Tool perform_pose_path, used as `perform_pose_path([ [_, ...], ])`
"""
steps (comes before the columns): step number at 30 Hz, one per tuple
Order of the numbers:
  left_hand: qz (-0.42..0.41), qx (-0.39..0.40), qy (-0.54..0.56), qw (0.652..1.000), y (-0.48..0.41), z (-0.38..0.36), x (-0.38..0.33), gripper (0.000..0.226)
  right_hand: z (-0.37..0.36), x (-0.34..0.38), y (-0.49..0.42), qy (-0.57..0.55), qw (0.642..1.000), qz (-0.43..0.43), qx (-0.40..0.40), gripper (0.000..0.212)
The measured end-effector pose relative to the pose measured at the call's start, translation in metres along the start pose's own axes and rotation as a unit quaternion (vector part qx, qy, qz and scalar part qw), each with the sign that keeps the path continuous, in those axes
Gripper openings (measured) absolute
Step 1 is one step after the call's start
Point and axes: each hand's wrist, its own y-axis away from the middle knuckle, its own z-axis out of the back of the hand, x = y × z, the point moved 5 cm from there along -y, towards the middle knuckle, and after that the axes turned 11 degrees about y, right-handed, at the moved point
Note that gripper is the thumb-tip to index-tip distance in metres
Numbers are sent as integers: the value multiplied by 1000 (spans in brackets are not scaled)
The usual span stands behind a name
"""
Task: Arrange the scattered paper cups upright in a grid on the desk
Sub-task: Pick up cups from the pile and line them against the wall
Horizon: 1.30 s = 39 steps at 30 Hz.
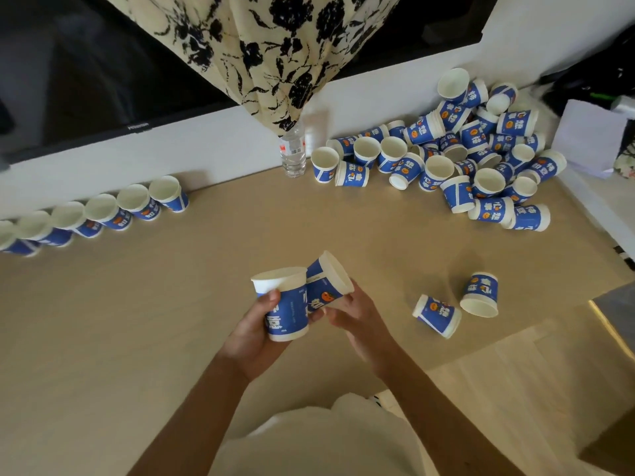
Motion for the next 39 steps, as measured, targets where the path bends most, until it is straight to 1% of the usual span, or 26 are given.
perform_pose_path([
  [2, -8, 17, -8, 1000, 3, -2, -7, 70, -16, 11, -7, -54, 998, 12, -15, 75],
  [4, -10, 20, -21, 1000, 6, 2, -12, 69, -27, 19, -13, -91, 995, 15, -36, 67],
  [6, -12, 18, -24, 999, 10, 5, -17, 67, -35, 26, -18, -106, 993, 23, -46, 55],
  [9, -21, 29, -33, 999, 15, 10, -23, 61, -47, 29, -27, -110, 993, 21, -35, 42],
  [11, -23, 28, -29, 999, 17, 15, -28, 62, -53, 28, -33, -121, 992, 14, -32, 45],
  [14, -43, -2, -23, 999, 19, 32, -39, 72, -56, 32, -43, -135, 990, 15, -30, 58],
  [16, -65, -48, -40, 996, 21, 49, -49, 81, -56, 38, -51, -152, 988, 1, -32, 64],
  [18, -91, -108, -86, 986, 25, 64, -61, 87, -55, 42, -59, -165, 986, -10, -39, 66],
  [20, -123, -169, -121, 970, 31, 77, -75, 85, -57, 42, -69, -161, 986, -9, -44, 57],
  [22, -160, -204, -155, 953, 36, 86, -91, 77, -60, 41, -80, -135, 990, -7, -51, 45],
  [23, -179, -212, -174, 945, 39, 88, -100, 70, -62, 40, -86, -117, 992, -6, -52, 43],
  [24, -200, -214, -196, 936, 43, 90, -108, 63, -65, 39, -92, -95, 994, -7, -51, 43],
  [26, -234, -233, -224, 917, 49, 99, -123, 55, -74, 36, -107, -47, 997, -16, -55, 51],
  [28, -263, -258, -238, 899, 54, 113, -133, 57, -84, 37, -123, 2, 997, -24, -67, 56],
  [31, -289, -314, -261, 866, 62, 134, -145, 62, -103, 42, -157, 80, 994, -19, -76, 52],
  [34, -307, -363, -298, 827, 71, 148, -156, 58, -122, 49, -198, 156, 982, -23, -108, 51],
  [36, -308, -382, -308, 815, 75, 157, -161, 56, -136, 53, -226, 181, 977, -13, -115, 52],
  [39, -307, -403, -315, 803, 77, 173, -164, 63, -157, 60, -263, 215, 971, 3, -104, 52],
])
